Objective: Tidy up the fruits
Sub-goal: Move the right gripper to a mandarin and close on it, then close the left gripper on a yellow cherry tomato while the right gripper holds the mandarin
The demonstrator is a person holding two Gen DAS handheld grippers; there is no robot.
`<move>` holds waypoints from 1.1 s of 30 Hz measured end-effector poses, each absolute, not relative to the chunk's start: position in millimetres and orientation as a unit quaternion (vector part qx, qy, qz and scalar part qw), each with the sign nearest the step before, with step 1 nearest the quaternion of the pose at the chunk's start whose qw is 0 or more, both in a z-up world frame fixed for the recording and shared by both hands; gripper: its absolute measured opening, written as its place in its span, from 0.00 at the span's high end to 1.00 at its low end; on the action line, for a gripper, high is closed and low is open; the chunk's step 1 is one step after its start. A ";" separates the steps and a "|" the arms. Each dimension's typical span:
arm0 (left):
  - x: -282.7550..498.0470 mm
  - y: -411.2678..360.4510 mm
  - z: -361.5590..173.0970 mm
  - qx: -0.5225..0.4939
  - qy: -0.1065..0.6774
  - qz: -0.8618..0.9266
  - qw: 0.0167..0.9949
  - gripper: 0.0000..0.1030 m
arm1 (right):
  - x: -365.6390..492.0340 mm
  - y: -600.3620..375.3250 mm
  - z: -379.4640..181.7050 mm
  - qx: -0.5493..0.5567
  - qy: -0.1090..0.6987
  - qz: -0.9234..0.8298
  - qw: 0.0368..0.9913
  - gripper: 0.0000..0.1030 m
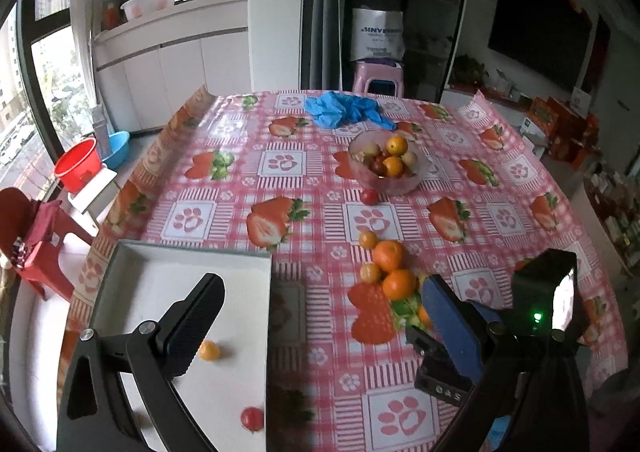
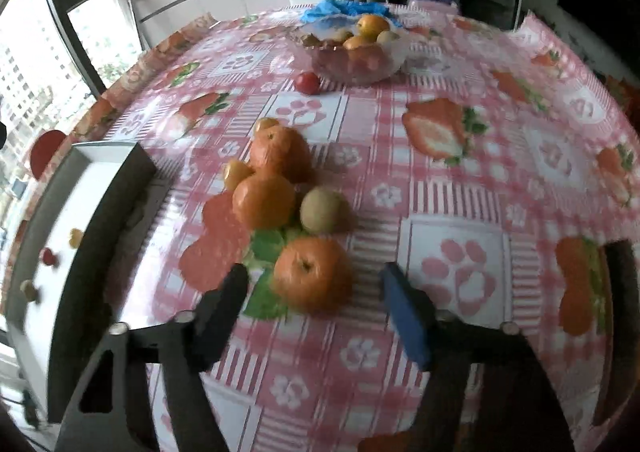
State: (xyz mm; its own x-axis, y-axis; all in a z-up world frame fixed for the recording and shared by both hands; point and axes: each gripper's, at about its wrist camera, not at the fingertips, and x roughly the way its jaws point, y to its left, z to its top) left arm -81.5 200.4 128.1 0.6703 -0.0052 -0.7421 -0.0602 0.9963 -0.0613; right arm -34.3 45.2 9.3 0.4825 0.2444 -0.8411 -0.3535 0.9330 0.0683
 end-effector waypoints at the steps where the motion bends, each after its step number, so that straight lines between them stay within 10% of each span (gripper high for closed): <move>1: -77.9 199.0 125.5 -0.033 0.407 0.015 0.913 0.03 | -33.7 46.9 9.4 -0.065 0.475 0.172 0.860 0.60; 10: -46.7 163.1 77.7 0.070 0.424 -0.009 0.903 0.04 | -50.7 6.5 14.4 -0.026 0.468 0.188 0.863 0.61; 14: -31.1 153.8 51.4 0.093 0.466 -0.033 0.879 0.27 | -63.1 -11.3 18.5 -0.010 0.465 0.191 0.864 0.61; 27: -2.0 143.4 12.7 0.078 0.495 -0.035 0.865 0.28 | -85.3 -21.8 18.3 0.005 0.464 0.203 0.862 0.61; 33: 10.3 143.7 11.3 0.046 0.489 -0.041 0.870 0.47 | -92.3 -33.1 15.0 0.010 0.470 0.193 0.861 0.61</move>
State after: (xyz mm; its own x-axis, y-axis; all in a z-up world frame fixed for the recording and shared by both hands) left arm 10.3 143.7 11.3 0.5176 -0.0256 -0.8552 0.1163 0.9924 0.0407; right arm -92.3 -33.1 15.0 0.4837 0.3416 -0.8058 -0.3234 0.9253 0.1981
